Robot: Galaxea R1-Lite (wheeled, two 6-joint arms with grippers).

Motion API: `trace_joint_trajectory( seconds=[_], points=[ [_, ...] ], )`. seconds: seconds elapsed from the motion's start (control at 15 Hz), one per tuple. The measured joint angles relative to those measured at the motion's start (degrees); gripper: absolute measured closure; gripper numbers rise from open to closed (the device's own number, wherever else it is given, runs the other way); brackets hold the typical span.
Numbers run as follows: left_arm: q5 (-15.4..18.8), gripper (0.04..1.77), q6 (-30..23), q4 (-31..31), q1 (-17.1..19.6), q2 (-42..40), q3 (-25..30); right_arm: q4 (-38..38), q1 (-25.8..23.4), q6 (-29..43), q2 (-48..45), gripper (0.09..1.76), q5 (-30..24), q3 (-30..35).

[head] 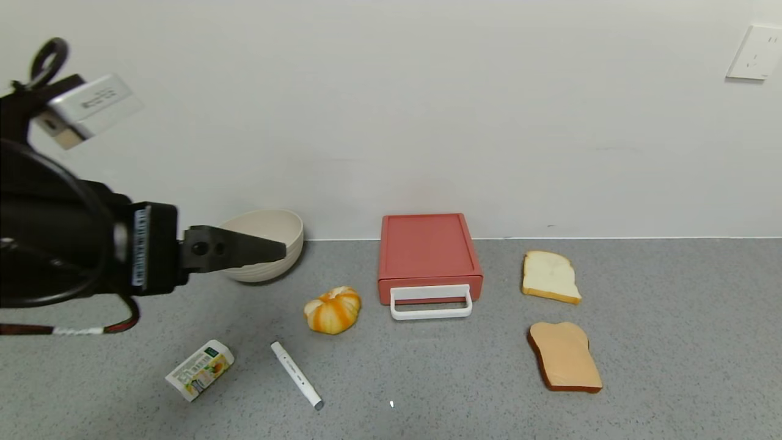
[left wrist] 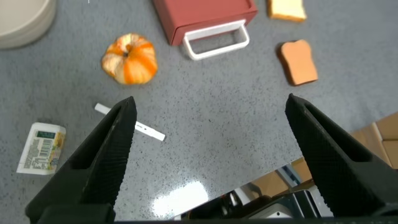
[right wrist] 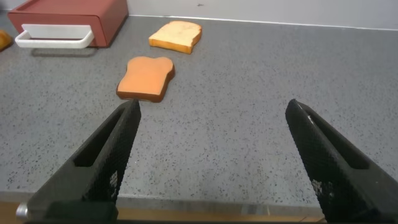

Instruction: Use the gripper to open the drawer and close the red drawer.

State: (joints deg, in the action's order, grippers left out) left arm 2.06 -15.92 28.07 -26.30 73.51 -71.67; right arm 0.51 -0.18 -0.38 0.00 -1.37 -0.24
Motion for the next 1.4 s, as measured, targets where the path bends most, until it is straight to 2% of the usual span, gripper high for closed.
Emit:
trace_joint_trajectory(
  seconds=[0.2, 0.47, 0.67, 0.93, 1.27, 1.4],
  points=[
    [1.41, 0.08, 3.16, -3.44, 0.85, -11.24, 8.83, 0.0, 0.0, 0.07, 0.0, 0.14, 0.0, 0.0],
    [1.74, 0.08, 7.63, -3.69, 1.07, -26.86, 17.32, 0.01, 0.09, 0.11, 0.0, 0.14, -0.01, -0.02],
    [1.41, 0.08, 8.57, 0.01, 1.05, -36.99, 20.6, 0.01, 0.09, 0.09, 0.0, 0.14, -0.01, -0.02],
    [0.55, 0.08, 8.7, 5.94, 1.5, -48.52, 21.86, 0.01, 0.09, 0.07, 0.0, 0.14, -0.01, -0.02],
    [-7.44, 0.08, 10.58, 6.77, 7.72, -55.1, 22.58, 0.0, 0.09, 0.11, 0.0, 0.14, -0.01, -0.02],
    [-11.87, 0.08, 10.69, 6.68, 10.29, -56.67, 22.92, 0.04, 0.09, 0.13, 0.0, 0.14, -0.01, -0.02]
  ],
)
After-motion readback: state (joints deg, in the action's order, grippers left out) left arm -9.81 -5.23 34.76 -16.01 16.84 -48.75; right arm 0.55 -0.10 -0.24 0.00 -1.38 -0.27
